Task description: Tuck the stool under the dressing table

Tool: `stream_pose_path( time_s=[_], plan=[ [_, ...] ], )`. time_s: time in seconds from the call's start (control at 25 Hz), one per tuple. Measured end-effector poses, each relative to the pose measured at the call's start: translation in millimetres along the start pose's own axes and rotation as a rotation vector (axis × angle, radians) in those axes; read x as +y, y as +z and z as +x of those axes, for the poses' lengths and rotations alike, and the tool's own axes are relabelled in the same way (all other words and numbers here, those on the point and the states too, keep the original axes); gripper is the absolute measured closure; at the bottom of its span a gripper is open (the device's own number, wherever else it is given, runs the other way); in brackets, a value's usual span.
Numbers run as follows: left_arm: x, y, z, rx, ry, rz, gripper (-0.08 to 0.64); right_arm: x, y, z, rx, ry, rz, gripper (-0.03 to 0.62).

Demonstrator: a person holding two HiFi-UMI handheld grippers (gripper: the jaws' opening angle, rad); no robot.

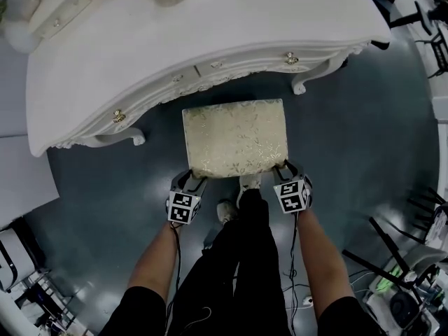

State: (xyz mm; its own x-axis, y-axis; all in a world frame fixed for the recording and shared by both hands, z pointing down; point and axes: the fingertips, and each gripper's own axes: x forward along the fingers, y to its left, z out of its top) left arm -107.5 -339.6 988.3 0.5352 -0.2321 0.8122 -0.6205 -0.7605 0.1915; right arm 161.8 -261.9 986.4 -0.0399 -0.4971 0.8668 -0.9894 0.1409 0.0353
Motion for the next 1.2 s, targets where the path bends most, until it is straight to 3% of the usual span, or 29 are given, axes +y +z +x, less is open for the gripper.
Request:
stream_pose_path(
  time_s=[0.84,1.2],
  plan=[
    [60,79,36,-0.052,0.127,-0.120,0.311,-58,124,68,-0.048,0.045,-0.107,0.411],
    [117,122,48,-0.073,0.204,-0.088,0.311,-61,179,99,-0.112,0.070,-0.118,0.411]
  ],
)
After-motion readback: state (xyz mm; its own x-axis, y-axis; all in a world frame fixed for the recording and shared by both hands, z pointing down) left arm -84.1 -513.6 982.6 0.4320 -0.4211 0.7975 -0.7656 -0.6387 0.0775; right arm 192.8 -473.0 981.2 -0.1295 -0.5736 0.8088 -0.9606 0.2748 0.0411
